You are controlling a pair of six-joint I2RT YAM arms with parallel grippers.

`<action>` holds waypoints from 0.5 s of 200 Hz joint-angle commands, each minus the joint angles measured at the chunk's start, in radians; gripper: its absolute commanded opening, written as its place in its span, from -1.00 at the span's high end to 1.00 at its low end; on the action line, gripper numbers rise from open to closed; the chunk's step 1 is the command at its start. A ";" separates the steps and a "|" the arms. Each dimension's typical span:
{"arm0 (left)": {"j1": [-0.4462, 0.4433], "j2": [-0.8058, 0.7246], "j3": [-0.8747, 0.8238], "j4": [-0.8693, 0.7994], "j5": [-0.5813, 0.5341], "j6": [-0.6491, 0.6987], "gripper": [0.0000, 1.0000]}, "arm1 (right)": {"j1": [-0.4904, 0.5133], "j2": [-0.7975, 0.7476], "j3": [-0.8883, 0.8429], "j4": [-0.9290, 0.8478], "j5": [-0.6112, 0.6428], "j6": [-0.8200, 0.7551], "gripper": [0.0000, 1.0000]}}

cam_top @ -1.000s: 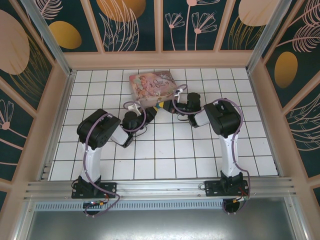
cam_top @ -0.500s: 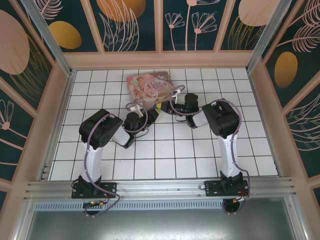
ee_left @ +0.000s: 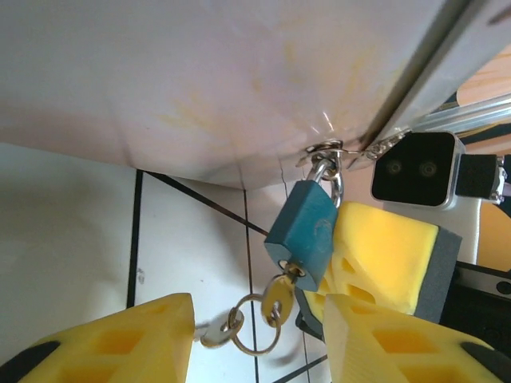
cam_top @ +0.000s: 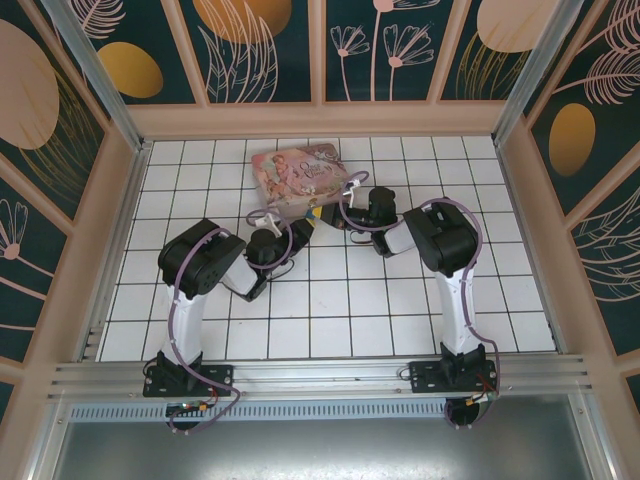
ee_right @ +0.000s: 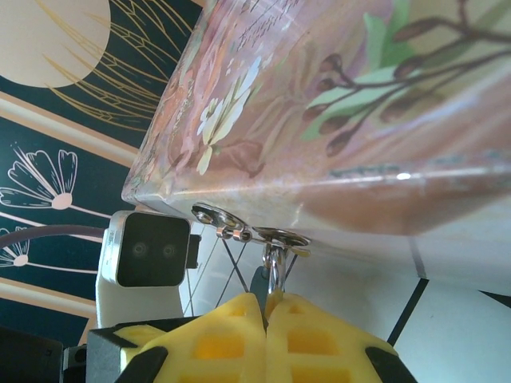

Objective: Unlock a padlock with a key

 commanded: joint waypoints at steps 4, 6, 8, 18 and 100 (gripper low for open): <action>0.003 -0.025 -0.005 0.070 -0.038 -0.012 0.07 | 0.020 0.032 -0.012 -0.010 -0.073 0.063 1.00; 0.003 -0.025 -0.005 0.071 -0.039 -0.012 0.08 | 0.021 0.032 -0.012 -0.010 -0.073 0.062 1.00; 0.003 -0.025 -0.004 0.071 -0.039 -0.014 0.09 | 0.021 0.032 -0.012 -0.010 -0.073 0.062 1.00; 0.003 -0.026 -0.004 0.074 -0.041 -0.014 0.12 | 0.020 0.033 -0.012 -0.011 -0.075 0.061 1.00; 0.003 -0.016 0.014 0.079 -0.045 -0.014 0.43 | 0.021 0.037 -0.019 -0.003 -0.076 0.062 1.00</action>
